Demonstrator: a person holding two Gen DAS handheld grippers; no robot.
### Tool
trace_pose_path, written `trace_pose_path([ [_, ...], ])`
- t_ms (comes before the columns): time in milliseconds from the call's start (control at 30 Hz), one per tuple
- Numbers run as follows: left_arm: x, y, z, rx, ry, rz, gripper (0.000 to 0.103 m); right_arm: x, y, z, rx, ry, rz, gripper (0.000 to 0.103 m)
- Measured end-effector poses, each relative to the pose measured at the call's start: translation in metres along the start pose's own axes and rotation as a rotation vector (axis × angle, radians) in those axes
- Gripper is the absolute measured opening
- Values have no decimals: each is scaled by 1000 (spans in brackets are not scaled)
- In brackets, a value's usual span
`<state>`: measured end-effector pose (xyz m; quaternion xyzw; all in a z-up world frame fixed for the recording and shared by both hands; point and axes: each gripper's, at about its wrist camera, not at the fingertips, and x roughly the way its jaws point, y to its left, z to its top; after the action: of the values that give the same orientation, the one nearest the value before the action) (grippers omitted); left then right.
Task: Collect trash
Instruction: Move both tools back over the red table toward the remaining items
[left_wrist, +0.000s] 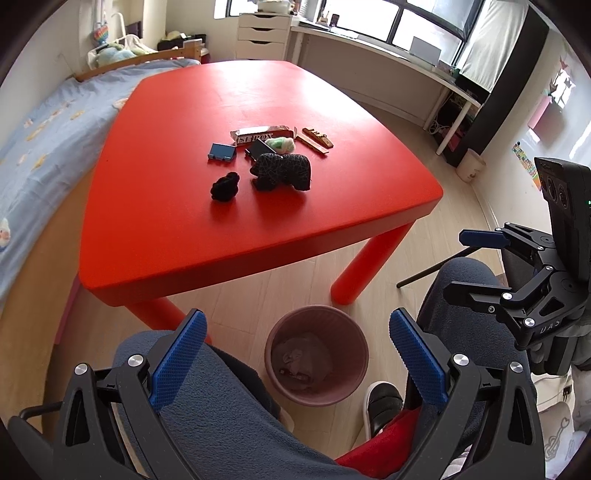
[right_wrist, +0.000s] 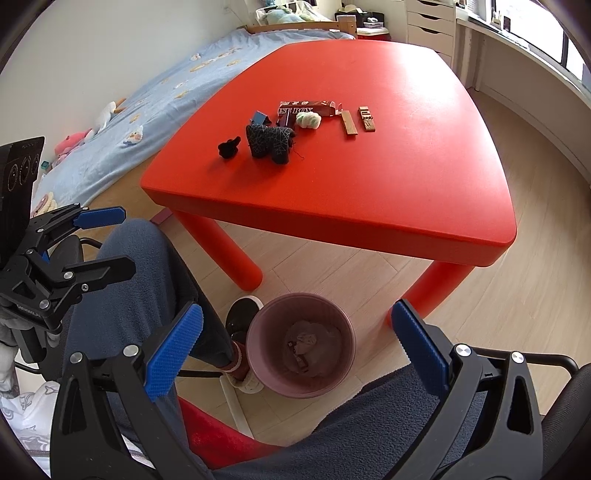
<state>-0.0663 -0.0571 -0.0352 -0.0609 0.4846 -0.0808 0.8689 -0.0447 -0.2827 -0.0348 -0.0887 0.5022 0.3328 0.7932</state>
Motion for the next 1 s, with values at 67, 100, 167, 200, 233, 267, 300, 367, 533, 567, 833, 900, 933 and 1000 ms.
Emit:
trace_pose_path([
  [67, -2, 4, 8, 0, -11, 8, 95, -3, -3, 9, -2, -15, -6, 100],
  [100, -2, 6, 12, 0, -17, 11, 95, -4, -4, 15, -4, -22, -9, 100],
  [167, -3, 11, 21, 3, -27, 17, 95, -6, -7, 26, -7, -34, -11, 100],
  [200, -4, 14, 26, 5, -32, 19, 95, -7, -9, 33, -10, -42, -13, 100],
  [233, -4, 16, 30, 7, -35, 23, 95, -7, -11, 39, -12, -48, -16, 100],
  [267, -3, 19, 35, 10, -38, 25, 95, -8, -13, 45, -13, -53, -18, 100],
  [300, -3, 21, 40, 13, -39, 27, 95, -8, -15, 52, -14, -58, -21, 100],
  [367, -1, 25, 48, 19, -42, 29, 95, -7, -20, 65, -17, -67, -30, 100],
  [533, 7, 36, 70, 31, -34, 34, 95, 1, -33, 97, -23, -71, -51, 100],
  [567, 10, 38, 74, 34, -30, 37, 95, 4, -36, 103, -22, -68, -55, 100],
  [833, 40, 56, 96, 57, 27, 37, 95, 41, -59, 145, -28, -21, -105, 100],
  [900, 48, 59, 101, 62, 44, 42, 95, 53, -65, 153, -20, -9, -110, 100],
  [933, 52, 60, 103, 64, 51, 44, 95, 58, -68, 157, -19, -4, -111, 100],
  [1000, 60, 62, 106, 68, 64, 46, 95, 71, -73, 165, -20, 8, -120, 100],
])
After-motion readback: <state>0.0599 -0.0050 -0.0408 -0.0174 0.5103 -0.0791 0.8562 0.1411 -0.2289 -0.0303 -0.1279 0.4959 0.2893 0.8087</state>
